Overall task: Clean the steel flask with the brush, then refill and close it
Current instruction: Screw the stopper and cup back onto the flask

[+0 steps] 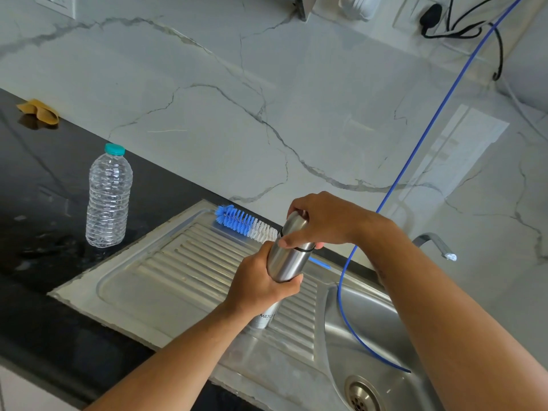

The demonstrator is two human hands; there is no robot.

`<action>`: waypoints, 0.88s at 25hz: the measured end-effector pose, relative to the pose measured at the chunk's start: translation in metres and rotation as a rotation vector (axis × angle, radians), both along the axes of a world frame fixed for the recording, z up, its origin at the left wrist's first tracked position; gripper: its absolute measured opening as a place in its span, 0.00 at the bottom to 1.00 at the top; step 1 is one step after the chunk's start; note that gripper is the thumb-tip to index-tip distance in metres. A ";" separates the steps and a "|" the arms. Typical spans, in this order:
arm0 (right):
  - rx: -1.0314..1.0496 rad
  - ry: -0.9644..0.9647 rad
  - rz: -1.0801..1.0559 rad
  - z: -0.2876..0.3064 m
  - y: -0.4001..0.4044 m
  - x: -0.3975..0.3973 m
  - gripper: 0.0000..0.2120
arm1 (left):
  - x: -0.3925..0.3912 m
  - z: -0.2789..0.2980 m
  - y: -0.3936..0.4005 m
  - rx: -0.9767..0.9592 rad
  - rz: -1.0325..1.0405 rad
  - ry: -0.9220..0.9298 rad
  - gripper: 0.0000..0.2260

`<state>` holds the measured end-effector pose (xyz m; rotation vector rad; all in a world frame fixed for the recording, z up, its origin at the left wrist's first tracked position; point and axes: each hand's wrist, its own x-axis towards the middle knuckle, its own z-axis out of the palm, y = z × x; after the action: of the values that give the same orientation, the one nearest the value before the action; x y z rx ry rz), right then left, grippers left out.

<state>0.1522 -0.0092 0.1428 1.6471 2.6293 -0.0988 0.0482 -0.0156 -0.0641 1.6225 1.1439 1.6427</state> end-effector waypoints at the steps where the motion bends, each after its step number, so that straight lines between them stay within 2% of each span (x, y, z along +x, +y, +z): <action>1: 0.021 -0.046 -0.036 -0.001 0.000 -0.004 0.22 | 0.000 0.000 0.000 -0.003 -0.002 0.002 0.24; 3: 0.058 -0.116 -0.124 -0.003 -0.002 -0.012 0.24 | 0.000 -0.001 0.000 -0.008 -0.009 0.004 0.24; 7: 0.169 -0.038 -0.343 -0.020 -0.005 -0.029 0.18 | 0.001 0.000 -0.002 0.003 0.025 0.010 0.22; 9: 0.162 -0.036 -0.405 -0.020 -0.005 -0.032 0.20 | 0.001 0.001 -0.001 0.007 0.027 0.019 0.22; 11: -0.020 -0.056 -0.379 -0.005 -0.007 -0.027 0.27 | 0.000 0.001 -0.001 0.003 0.008 0.020 0.22; 13: -0.190 -0.106 -0.250 0.011 -0.011 -0.017 0.26 | -0.001 0.001 0.000 -0.003 -0.004 0.027 0.22; 15: -0.133 -0.158 -0.067 0.015 -0.012 -0.005 0.21 | -0.001 0.000 0.000 -0.002 0.005 0.033 0.22; 17: -0.033 -0.109 -0.021 0.007 -0.011 0.002 0.19 | 0.000 -0.001 -0.001 -0.002 0.019 0.031 0.22; 20: 0.040 -0.043 -0.180 -0.008 -0.015 -0.003 0.30 | 0.002 0.000 -0.002 0.008 0.038 0.041 0.23; 22: 0.093 -0.059 -0.293 -0.012 -0.016 -0.015 0.30 | 0.002 0.000 -0.001 0.007 0.045 0.050 0.24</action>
<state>0.1375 -0.0257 0.1304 2.0221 2.3666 0.0644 0.0501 -0.0169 -0.0638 1.6616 1.2090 1.6444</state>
